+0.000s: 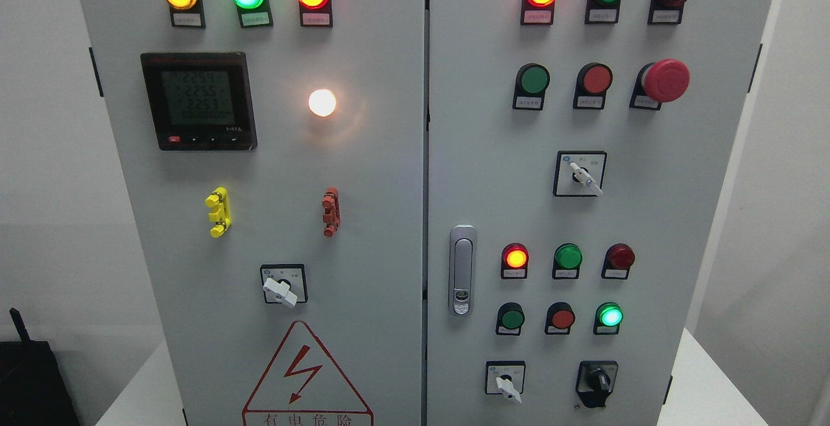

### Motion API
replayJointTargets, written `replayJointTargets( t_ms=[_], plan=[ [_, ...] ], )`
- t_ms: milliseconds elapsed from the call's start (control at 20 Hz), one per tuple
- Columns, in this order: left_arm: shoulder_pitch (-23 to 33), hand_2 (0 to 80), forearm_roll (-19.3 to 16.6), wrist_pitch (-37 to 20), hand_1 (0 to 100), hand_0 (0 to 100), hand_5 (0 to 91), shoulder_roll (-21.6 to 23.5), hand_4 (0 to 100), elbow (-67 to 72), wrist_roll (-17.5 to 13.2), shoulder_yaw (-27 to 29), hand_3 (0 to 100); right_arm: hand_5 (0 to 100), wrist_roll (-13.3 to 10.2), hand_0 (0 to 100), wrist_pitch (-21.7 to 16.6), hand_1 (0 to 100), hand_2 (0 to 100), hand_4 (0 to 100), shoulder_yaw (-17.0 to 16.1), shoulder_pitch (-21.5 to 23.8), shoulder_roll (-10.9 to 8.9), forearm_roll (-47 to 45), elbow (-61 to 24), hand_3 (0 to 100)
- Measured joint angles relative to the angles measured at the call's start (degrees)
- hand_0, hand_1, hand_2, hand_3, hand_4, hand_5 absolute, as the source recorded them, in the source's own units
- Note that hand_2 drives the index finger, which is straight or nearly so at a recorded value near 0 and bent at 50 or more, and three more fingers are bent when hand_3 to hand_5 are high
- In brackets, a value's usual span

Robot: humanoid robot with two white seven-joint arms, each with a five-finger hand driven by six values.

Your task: Trip black knob to open circuit

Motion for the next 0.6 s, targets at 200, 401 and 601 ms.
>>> replayJointTargets(
  t_ms=[200, 401, 601],
  plan=[
    [0.0, 0.0, 0.0, 0.0, 39, 12, 0.0, 0.0, 0, 0.0, 0.0, 0.0, 0, 0, 0.02, 4, -0.51, 0, 0, 0, 0.5, 0.44, -0.1, 0.0, -0.04, 0],
    [0.0, 0.0, 0.0, 0.0, 39, 12, 0.0, 0.0, 0, 0.0, 0.0, 0.0, 0, 0, 0.06, 2, -0.72, 0, 0, 0, 0.87, 0.46, -0.11, 0.0, -0.05, 0],
    [0.0, 0.0, 0.0, 0.0, 39, 12, 0.0, 0.0, 0, 0.0, 0.0, 0.0, 0, 0, 0.07, 1, -0.72, 0, 0, 0, 1.03, 0.62, -0.25, 0.0, -0.05, 0]
  ],
)
